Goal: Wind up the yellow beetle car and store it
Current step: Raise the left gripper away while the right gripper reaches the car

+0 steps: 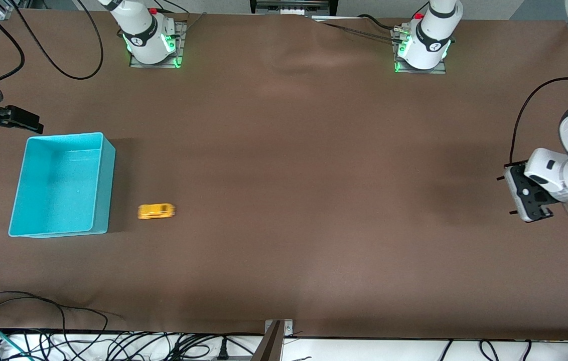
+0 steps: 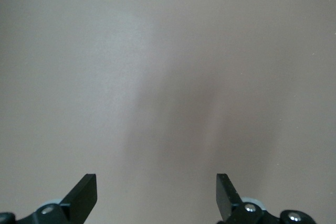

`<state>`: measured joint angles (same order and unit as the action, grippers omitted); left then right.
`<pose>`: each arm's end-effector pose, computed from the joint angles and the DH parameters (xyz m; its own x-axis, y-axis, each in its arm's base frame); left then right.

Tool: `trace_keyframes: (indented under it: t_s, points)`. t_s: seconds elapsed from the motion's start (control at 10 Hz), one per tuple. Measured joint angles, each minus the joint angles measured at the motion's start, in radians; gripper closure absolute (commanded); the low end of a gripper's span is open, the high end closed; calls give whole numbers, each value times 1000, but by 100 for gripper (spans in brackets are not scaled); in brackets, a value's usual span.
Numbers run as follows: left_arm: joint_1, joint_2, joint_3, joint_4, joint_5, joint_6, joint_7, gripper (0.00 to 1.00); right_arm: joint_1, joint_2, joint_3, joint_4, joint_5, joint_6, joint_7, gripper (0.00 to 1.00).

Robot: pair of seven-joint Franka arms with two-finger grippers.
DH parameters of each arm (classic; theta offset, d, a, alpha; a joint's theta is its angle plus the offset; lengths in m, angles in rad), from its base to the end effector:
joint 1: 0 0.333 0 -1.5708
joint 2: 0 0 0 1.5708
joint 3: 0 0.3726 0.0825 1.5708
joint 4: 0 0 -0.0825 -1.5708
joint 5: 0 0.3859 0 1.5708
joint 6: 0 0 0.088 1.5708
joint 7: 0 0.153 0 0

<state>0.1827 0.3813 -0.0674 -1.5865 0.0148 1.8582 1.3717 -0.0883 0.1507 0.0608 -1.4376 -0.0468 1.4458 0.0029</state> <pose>0.6684 0.0845 0.4138 0.3073 -0.9516 -0.0103 -0.9456 -0.3065 0.1086 0.5896 -0.0267 0.6010 0.9893 -0.0353 -0.1415 -0.0302 -0.9988 0.0381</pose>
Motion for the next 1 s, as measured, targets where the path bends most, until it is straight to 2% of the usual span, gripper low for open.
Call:
trace_keyframes:
  t_s: [0.4,0.6,1.0]
  points:
    - [0,-33,2,44,0,-72,-79,0,0,9,0,0,0,0,1,0]
    - [-9,-62,1,62,0,-101,-222,0,1,28,2,-1,1,19,54,0]
    - [-127,-225,16,70,0,-153,-663,0,30,104,5,-2,4,104,321,0]
